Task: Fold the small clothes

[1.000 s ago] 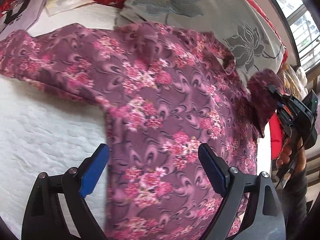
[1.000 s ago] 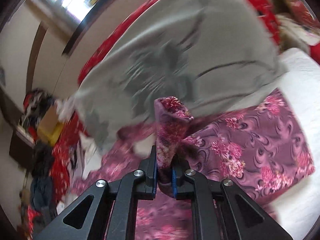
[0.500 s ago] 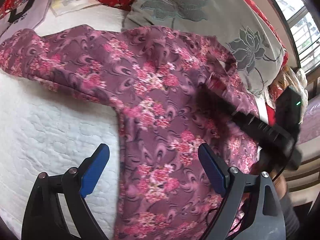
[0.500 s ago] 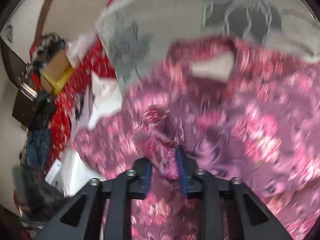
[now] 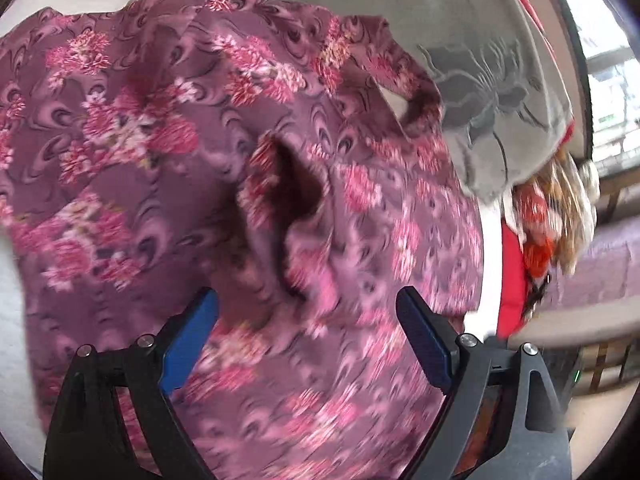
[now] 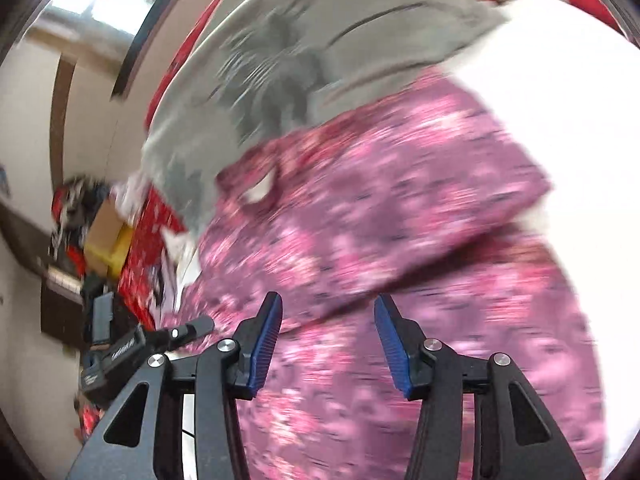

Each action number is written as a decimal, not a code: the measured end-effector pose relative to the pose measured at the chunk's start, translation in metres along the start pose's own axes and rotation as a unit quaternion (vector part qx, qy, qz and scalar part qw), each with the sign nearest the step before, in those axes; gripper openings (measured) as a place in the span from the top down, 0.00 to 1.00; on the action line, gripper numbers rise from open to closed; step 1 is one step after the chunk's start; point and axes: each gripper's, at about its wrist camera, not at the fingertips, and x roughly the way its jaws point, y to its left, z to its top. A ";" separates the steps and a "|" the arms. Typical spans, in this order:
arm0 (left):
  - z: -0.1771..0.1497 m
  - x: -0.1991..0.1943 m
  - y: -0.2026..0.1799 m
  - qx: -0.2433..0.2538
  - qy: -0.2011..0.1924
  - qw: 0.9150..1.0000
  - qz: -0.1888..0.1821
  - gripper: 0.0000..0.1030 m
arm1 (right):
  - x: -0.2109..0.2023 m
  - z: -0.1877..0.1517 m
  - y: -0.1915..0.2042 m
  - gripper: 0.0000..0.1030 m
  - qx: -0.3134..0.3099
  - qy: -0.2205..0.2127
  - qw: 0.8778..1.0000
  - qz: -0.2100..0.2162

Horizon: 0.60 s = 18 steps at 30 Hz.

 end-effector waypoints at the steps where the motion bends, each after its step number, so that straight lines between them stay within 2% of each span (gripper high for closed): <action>1: 0.002 -0.001 -0.004 -0.001 -0.016 1.000 0.008 0.39 | -0.009 0.002 -0.011 0.51 0.010 -0.010 1.000 -0.003; 2: 0.004 -0.002 -0.008 0.005 -0.027 0.999 0.016 0.85 | -0.017 0.005 -0.021 0.51 0.019 -0.019 1.000 -0.006; 3: 0.007 -0.004 -0.012 0.017 -0.030 0.999 0.021 0.97 | -0.026 0.008 -0.031 0.51 0.028 -0.029 0.999 -0.009; 4: 0.009 -0.007 -0.014 0.020 -0.036 0.999 0.024 0.95 | -0.032 0.011 -0.039 0.51 0.037 -0.037 0.999 -0.010; 7: 0.009 -0.038 -0.016 0.031 -0.099 0.994 0.031 0.95 | -0.048 0.017 -0.059 0.51 0.064 -0.068 0.996 -0.017; 9: 0.011 -0.053 -0.012 0.034 -0.124 0.991 0.047 0.95 | -0.056 0.024 -0.074 0.50 0.083 -0.089 0.992 -0.021; 12: 0.015 -0.054 -0.001 0.035 -0.114 0.991 0.063 0.95 | -0.049 0.037 -0.088 0.50 0.110 -0.097 0.989 -0.025; 16: 0.016 -0.037 0.014 0.013 -0.082 0.994 0.065 0.95 | -0.019 0.050 -0.091 0.50 0.110 -0.072 0.991 -0.025; 17: 0.016 -0.033 0.017 0.008 -0.079 0.995 0.067 0.95 | -0.008 0.052 -0.092 0.53 0.103 -0.051 0.993 -0.025; 18: 0.017 -0.028 0.019 0.005 -0.074 0.995 0.069 0.95 | 0.007 0.055 -0.088 0.80 0.092 -0.020 0.995 -0.036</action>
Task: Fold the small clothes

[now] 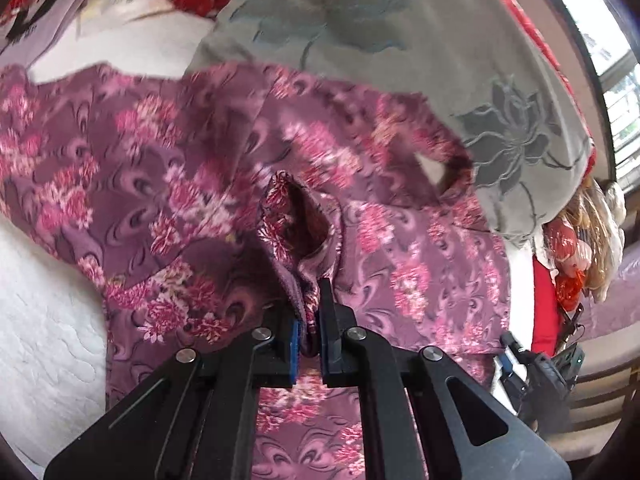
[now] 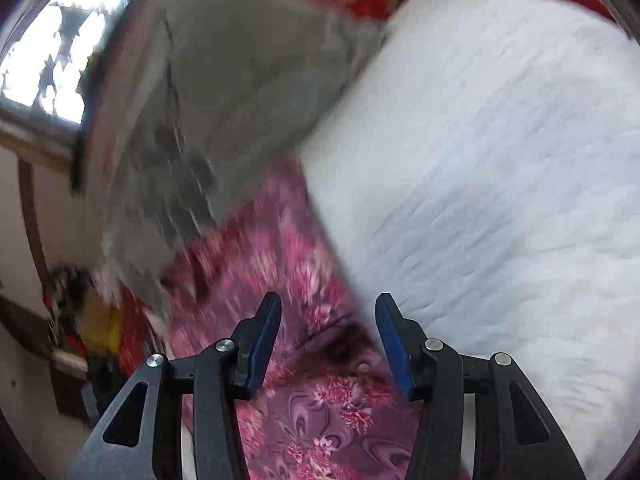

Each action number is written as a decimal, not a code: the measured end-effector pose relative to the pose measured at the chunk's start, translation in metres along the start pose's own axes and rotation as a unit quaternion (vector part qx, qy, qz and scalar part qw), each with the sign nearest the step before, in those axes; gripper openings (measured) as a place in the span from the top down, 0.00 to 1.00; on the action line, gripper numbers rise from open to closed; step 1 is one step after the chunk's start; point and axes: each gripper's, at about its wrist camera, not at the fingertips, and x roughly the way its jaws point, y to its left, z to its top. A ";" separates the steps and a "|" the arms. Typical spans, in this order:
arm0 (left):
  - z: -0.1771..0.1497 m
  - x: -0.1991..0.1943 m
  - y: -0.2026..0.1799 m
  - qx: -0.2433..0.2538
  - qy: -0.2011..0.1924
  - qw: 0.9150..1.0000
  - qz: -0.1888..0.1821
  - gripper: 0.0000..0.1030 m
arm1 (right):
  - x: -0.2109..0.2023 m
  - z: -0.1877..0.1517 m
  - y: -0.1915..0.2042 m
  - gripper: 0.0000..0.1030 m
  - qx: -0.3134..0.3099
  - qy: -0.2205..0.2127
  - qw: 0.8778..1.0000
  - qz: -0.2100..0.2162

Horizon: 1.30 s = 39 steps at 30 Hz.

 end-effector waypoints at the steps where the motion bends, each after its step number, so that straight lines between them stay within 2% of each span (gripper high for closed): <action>1: -0.001 0.005 0.004 0.000 0.006 1.000 0.004 0.93 | 0.003 -0.002 0.004 0.91 -0.015 0.001 1.000 -0.007; 4: -0.008 0.022 0.013 0.007 0.028 0.999 0.043 0.79 | -0.015 -0.007 0.016 0.90 -0.056 -0.065 0.996 0.004; 5: -0.009 0.024 0.018 0.004 0.031 0.999 0.035 0.79 | -0.015 -0.009 0.014 0.89 -0.060 -0.071 0.996 -0.010; 6: -0.009 0.021 0.021 -0.003 0.029 0.999 0.025 0.79 | -0.008 -0.010 0.010 0.87 -0.060 -0.056 0.996 -0.035; 7: -0.009 0.014 0.024 -0.013 0.030 0.999 0.019 0.80 | 0.004 -0.010 0.002 0.86 -0.052 -0.021 0.996 -0.063; 8: -0.009 0.005 0.029 -0.023 0.028 0.999 0.013 0.80 | 0.004 -0.011 -0.002 0.88 -0.042 -0.014 0.997 -0.056; 9: -0.010 -0.008 0.033 -0.036 0.012 0.999 -0.010 0.80 | -0.009 -0.011 -0.001 0.79 -0.038 -0.038 0.997 -0.052; 10: -0.011 -0.024 0.037 -0.049 -0.012 0.998 -0.043 0.78 | -0.020 -0.012 0.004 0.79 -0.042 -0.057 0.995 -0.066; 11: -0.011 -0.031 0.038 -0.053 -0.022 0.997 -0.055 0.75 | -0.032 -0.013 0.010 0.79 -0.050 -0.079 0.994 -0.063; 12: -0.010 -0.037 0.035 -0.052 -0.029 0.996 -0.061 0.71 | -0.038 -0.014 0.016 0.79 -0.058 -0.090 0.993 -0.049; 13: -0.010 -0.037 0.030 -0.043 -0.030 0.997 -0.054 0.63 | -0.043 -0.013 0.023 0.79 -0.067 -0.098 0.992 -0.039; 14: -0.010 -0.035 0.027 -0.034 -0.029 0.998 -0.046 0.60 | -0.045 -0.015 0.031 0.77 -0.071 -0.106 0.991 -0.045; 16: -0.013 -0.015 0.020 -0.010 -0.014 1.000 -0.009 0.60 | -0.038 -0.021 0.050 0.76 -0.095 -0.092 0.990 -0.037; 18: -0.015 0.013 0.023 -0.002 0.024 0.999 0.028 0.61 | -0.022 -0.033 0.070 0.76 -0.125 -0.063 0.990 -0.037; 19: -0.017 0.020 0.027 -0.005 0.032 0.999 0.028 0.61 | -0.014 -0.040 0.078 0.76 -0.138 -0.050 0.988 -0.038; 20: -0.018 0.016 0.031 -0.008 0.021 1.000 0.017 0.61 | -0.005 -0.050 0.088 0.76 -0.153 -0.037 0.987 -0.037; 24: -0.013 -0.023 0.057 -0.041 0.013 0.998 -0.044 0.61 | 0.026 -0.081 0.127 0.76 -0.202 -0.005 0.979 -0.020; 25: -0.009 -0.038 0.068 -0.045 0.001 0.998 -0.054 0.60 | 0.037 -0.088 0.137 0.76 -0.216 0.010 0.976 -0.007; 27: 0.002 -0.064 0.093 -0.055 -0.020 0.997 -0.058 0.51 | 0.058 -0.100 0.163 0.76 -0.237 0.026 0.971 -0.005; 28: 0.010 -0.079 0.111 -0.065 -0.037 0.996 -0.052 0.44 | 0.069 -0.108 0.177 0.76 -0.249 0.033 0.968 0.001; 32: 0.036 -0.119 0.192 -0.111 -0.083 0.990 0.002 0.42 | 0.107 -0.135 0.211 0.71 -0.283 0.044 0.958 0.004; 35: 0.053 -0.135 0.263 -0.165 -0.095 0.981 0.041 0.42 | 0.143 -0.159 0.215 0.64 -0.307 0.066 0.949 -0.027; 37: 0.062 -0.140 0.308 -0.209 -0.095 0.972 0.058 0.42 | 0.140 -0.175 0.212 0.62 -0.351 0.012 0.936 -0.024; 39: 0.067 -0.139 0.336 -0.240 -0.099 0.963 0.065 0.42 | 0.138 -0.185 0.212 0.60 -0.368 -0.006 0.929 -0.029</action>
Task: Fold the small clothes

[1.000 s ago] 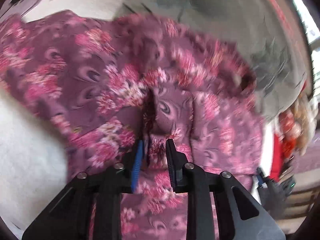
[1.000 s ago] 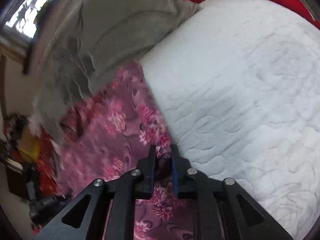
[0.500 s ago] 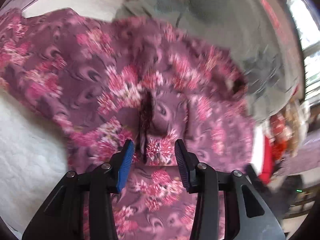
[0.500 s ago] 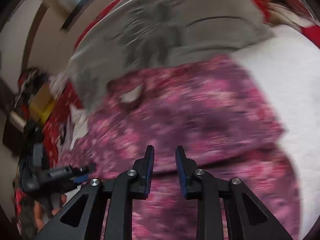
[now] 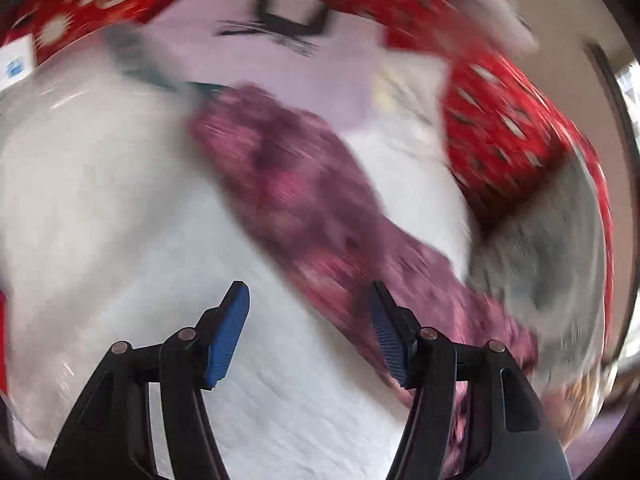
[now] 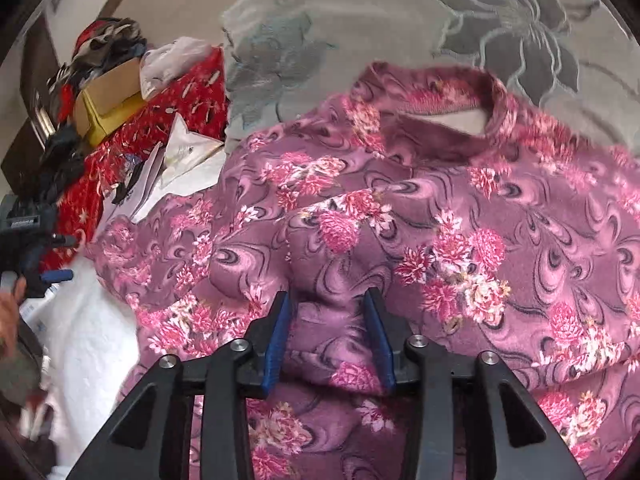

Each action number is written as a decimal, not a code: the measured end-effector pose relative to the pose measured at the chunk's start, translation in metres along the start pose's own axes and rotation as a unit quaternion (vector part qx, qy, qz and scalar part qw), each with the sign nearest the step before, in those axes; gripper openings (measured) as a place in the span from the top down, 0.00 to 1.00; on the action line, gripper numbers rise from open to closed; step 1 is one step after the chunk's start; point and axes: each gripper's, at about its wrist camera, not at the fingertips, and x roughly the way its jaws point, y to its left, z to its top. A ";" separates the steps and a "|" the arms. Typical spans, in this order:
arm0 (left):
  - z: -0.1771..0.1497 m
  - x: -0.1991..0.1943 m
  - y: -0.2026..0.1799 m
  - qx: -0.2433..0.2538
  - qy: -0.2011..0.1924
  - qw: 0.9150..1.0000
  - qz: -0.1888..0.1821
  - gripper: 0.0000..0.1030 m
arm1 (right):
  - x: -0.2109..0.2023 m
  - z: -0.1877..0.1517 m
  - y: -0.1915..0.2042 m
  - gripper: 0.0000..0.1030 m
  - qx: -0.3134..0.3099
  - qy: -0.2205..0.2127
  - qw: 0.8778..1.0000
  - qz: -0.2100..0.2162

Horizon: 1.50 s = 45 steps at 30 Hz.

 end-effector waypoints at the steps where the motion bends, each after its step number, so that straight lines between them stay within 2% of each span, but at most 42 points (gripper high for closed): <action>1: 0.009 0.003 0.012 -0.017 -0.002 1.000 0.001 0.42 | 0.000 0.000 0.001 0.59 -0.002 0.003 1.000 -0.001; 8: 0.022 0.050 0.028 -0.098 0.014 0.994 -0.036 0.42 | 0.000 -0.002 0.002 0.55 -0.003 -0.003 1.000 0.008; 12: 0.032 0.048 0.027 -0.127 -0.041 0.990 -0.053 0.45 | 0.001 0.001 -0.001 0.52 -0.001 -0.004 1.000 0.016; 13: 0.034 0.050 0.025 -0.128 -0.044 0.989 -0.051 0.60 | 0.001 0.001 -0.001 0.52 -0.002 -0.005 1.000 0.017; 14: 0.037 0.051 0.024 -0.124 -0.043 0.990 -0.053 0.83 | 0.001 0.001 -0.001 0.50 -0.002 -0.005 1.000 0.019; 15: 0.039 0.052 0.023 -0.115 -0.035 0.991 -0.062 0.92 | 0.001 0.001 0.000 0.49 -0.003 -0.005 1.000 0.020; 17: 0.038 0.047 0.021 -0.109 -0.037 0.991 -0.070 0.98 | 0.002 0.001 0.001 0.47 -0.006 -0.005 1.000 0.022; 23: 0.029 0.002 -0.001 -0.061 -0.066 0.992 -0.085 1.00 | 0.002 0.002 0.003 0.44 -0.010 -0.004 1.000 0.024; 25: 0.026 -0.010 -0.017 -0.032 -0.080 0.994 -0.075 1.00 | 0.003 0.003 0.004 0.44 -0.012 -0.003 1.000 0.023; 26: 0.024 -0.016 -0.022 -0.017 -0.088 0.994 -0.058 1.00 | 0.003 0.003 0.005 0.44 -0.013 -0.002 1.000 0.022; 27: 0.023 -0.018 -0.024 -0.015 -0.090 0.995 -0.044 1.00 | 0.003 0.003 0.006 0.43 -0.014 -0.001 1.000 0.022; 30: 0.019 -0.005 -0.008 -0.067 -0.052 0.995 -0.056 1.00 | 0.002 0.003 0.004 0.42 -0.012 -0.002 1.000 0.029; 31: 0.018 0.001 -0.002 -0.080 -0.042 0.994 -0.055 0.98 | 0.002 0.002 0.003 0.42 -0.010 -0.004 0.999 0.032; 33: 0.015 0.016 0.005 -0.092 -0.029 0.994 -0.045 0.86 | 0.001 0.002 0.000 0.42 -0.005 -0.006 0.999 0.039; 35: 0.016 0.029 0.009 -0.102 -0.029 0.994 -0.028 0.64 | 0.001 0.002 -0.001 0.42 -0.002 -0.007 0.999 0.043; 38: 0.022 0.043 0.015 -0.124 -0.039 0.991 -0.042 0.44 | 0.001 0.002 -0.002 0.41 0.001 -0.010 0.999 0.050; 40: 0.030 0.055 0.020 -0.147 -0.038 0.987 -0.060 0.35 | 0.000 0.001 -0.004 0.41 0.005 -0.011 0.998 0.056; 41: 0.033 0.058 0.021 -0.155 -0.038 0.985 -0.069 0.26 | 0.000 0.001 -0.005 0.41 0.007 -0.012 0.998 0.059; 43: 0.038 0.060 0.019 -0.164 -0.048 0.981 -0.089 0.17 | 0.000 0.001 -0.005 0.40 0.009 -0.013 0.998 0.063; 45: 0.044 0.062 0.014 -0.158 -0.047 0.982 -0.088 0.17 | 0.000 0.001 -0.005 0.39 0.008 -0.013 0.998 0.065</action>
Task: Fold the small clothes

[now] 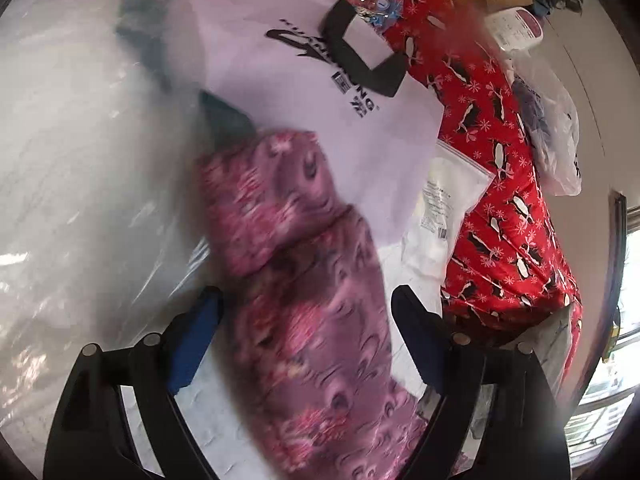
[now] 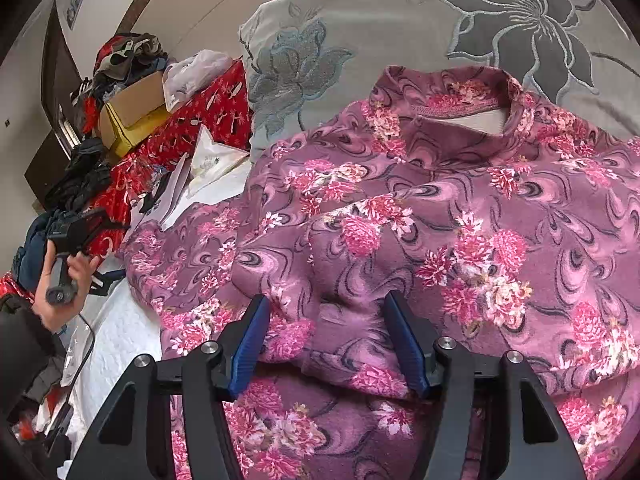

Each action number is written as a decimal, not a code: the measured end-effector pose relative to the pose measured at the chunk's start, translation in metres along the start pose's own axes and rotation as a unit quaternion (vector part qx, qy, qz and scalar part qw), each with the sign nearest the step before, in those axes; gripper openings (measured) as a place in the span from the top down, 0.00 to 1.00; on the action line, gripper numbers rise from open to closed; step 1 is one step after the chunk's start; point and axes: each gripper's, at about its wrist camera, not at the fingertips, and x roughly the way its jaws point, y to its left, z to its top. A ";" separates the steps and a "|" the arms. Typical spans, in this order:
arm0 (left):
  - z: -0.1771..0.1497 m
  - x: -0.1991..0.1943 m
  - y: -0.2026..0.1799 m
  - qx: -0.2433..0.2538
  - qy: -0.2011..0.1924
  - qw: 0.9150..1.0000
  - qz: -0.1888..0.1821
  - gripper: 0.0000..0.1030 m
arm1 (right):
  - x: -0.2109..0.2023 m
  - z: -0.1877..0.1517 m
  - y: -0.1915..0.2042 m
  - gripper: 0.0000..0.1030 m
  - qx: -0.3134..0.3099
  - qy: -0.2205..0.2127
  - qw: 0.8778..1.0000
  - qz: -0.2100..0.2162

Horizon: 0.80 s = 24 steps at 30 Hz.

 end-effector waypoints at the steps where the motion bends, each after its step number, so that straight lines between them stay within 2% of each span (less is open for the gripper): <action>1: 0.002 0.002 -0.004 0.009 0.004 1.000 0.003 0.24 | 0.000 0.000 0.000 0.38 0.000 0.000 1.000 0.001; 2: 0.003 0.002 -0.006 0.019 0.006 1.000 0.005 0.52 | 0.000 0.000 0.000 0.38 -0.001 0.000 1.000 0.001; 4: 0.004 0.005 -0.009 0.035 0.029 0.999 -0.003 0.93 | 0.000 0.000 0.001 0.38 -0.002 0.000 1.000 0.000; 5: 0.003 0.002 -0.010 0.035 0.035 0.999 -0.005 0.93 | 0.000 0.000 0.001 0.38 -0.002 0.001 1.000 0.000; 7: -0.002 -0.013 -0.014 0.047 0.014 0.999 -0.002 0.93 | 0.000 0.000 0.002 0.38 -0.003 0.001 1.000 -0.001; 11: -0.014 -0.044 -0.025 0.066 -0.001 0.998 -0.013 0.93 | 0.000 0.000 0.003 0.37 -0.005 0.003 1.000 -0.005; 15: -0.034 -0.080 -0.049 0.103 -0.009 0.994 -0.025 0.93 | 0.002 0.004 0.004 0.37 -0.005 0.015 1.000 -0.007; 18: -0.054 -0.102 -0.074 0.134 -0.009 0.990 -0.036 0.93 | 0.000 0.014 0.008 0.38 -0.004 0.043 0.999 -0.020; 20: -0.068 -0.113 -0.090 0.157 -0.010 0.987 -0.042 0.93 | -0.009 0.019 0.003 0.38 0.009 0.044 0.999 -0.026; 22: -0.086 -0.122 -0.108 0.178 -0.010 0.983 -0.047 0.93 | -0.025 0.024 -0.008 0.37 0.019 0.024 0.998 -0.050; 24: -0.106 -0.127 -0.125 0.195 -0.003 0.979 -0.057 0.93 | -0.040 0.027 -0.026 0.31 0.021 0.014 0.996 -0.086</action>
